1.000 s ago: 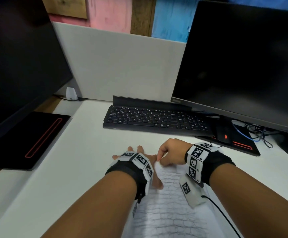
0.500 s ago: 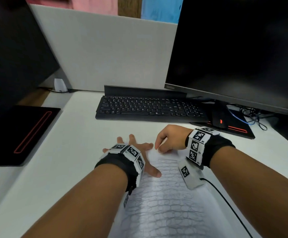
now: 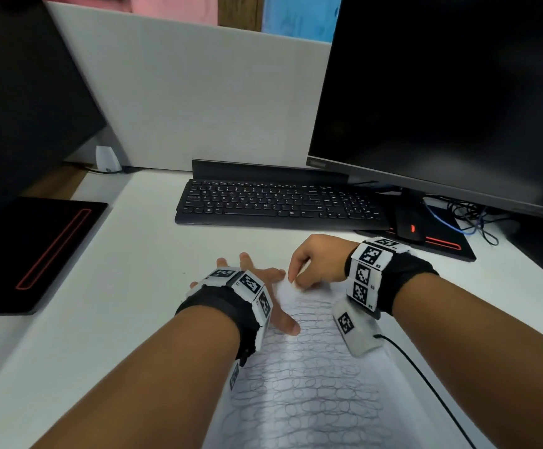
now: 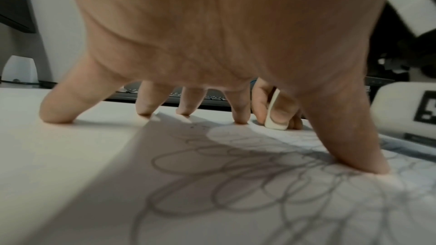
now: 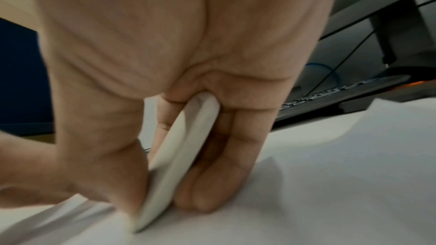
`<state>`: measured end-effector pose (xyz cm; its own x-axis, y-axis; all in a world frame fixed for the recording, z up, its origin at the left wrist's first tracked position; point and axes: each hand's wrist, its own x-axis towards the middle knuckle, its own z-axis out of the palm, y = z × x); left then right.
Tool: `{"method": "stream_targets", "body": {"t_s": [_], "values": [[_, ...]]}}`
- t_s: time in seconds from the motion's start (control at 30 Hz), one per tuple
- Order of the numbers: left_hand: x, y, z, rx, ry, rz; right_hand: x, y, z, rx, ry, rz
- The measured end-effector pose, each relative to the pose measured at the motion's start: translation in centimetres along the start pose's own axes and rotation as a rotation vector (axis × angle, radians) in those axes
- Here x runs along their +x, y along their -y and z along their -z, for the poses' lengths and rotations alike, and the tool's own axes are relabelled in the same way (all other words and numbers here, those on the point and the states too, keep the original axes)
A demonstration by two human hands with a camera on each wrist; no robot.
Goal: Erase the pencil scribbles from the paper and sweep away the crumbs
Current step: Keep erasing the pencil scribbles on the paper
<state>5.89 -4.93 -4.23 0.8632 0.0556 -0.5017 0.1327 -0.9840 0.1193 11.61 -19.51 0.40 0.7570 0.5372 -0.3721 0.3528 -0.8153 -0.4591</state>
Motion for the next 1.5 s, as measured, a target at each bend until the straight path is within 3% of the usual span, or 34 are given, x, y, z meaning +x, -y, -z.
{"method": "stream_targets", "body": {"t_s": [0.17,0.3,0.4,0.53,0.67,0.8,0.93,1.07,1.17,1.3,1.43,1.5], "values": [[0.11,0.07,-0.08,-0.015,-0.004,-0.003,-0.12,0.31,-0.37,-0.037,0.123,0.01],[0.28,0.17,-0.36,-0.003,-0.01,-0.003,0.04,0.01,0.16,-0.037,0.001,-0.004],[0.61,0.21,-0.36,0.014,0.002,-0.003,-0.14,0.27,-0.19,-0.052,0.1,0.004],[0.57,0.35,-0.62,0.0,-0.025,-0.004,-0.17,-0.18,0.18,-0.025,-0.001,-0.007],[0.65,0.3,-0.33,0.018,0.0,0.0,-0.4,0.17,-0.07,-0.048,0.104,-0.006],[0.36,0.25,-0.4,0.007,-0.008,0.004,-0.44,-0.15,0.03,-0.039,0.002,-0.001],[0.62,0.33,-0.28,0.019,0.004,0.006,-0.44,-0.04,-0.24,-0.071,0.099,0.002],[0.5,0.39,-0.44,0.01,-0.007,0.002,-0.38,-0.22,0.29,-0.07,-0.004,0.0],[0.69,0.48,-0.47,0.006,0.001,0.004,-0.56,0.07,0.02,-0.072,0.115,0.003],[0.5,0.45,-0.58,-0.002,-0.01,-0.002,-0.35,-0.29,0.41,-0.068,-0.002,-0.014],[0.58,0.45,-0.46,0.003,0.004,0.005,-0.53,-0.37,-0.02,-0.067,0.089,-0.017],[0.66,0.4,-0.49,0.017,-0.002,-0.001,-0.49,-0.59,0.08,-0.058,0.043,-0.024]]}}
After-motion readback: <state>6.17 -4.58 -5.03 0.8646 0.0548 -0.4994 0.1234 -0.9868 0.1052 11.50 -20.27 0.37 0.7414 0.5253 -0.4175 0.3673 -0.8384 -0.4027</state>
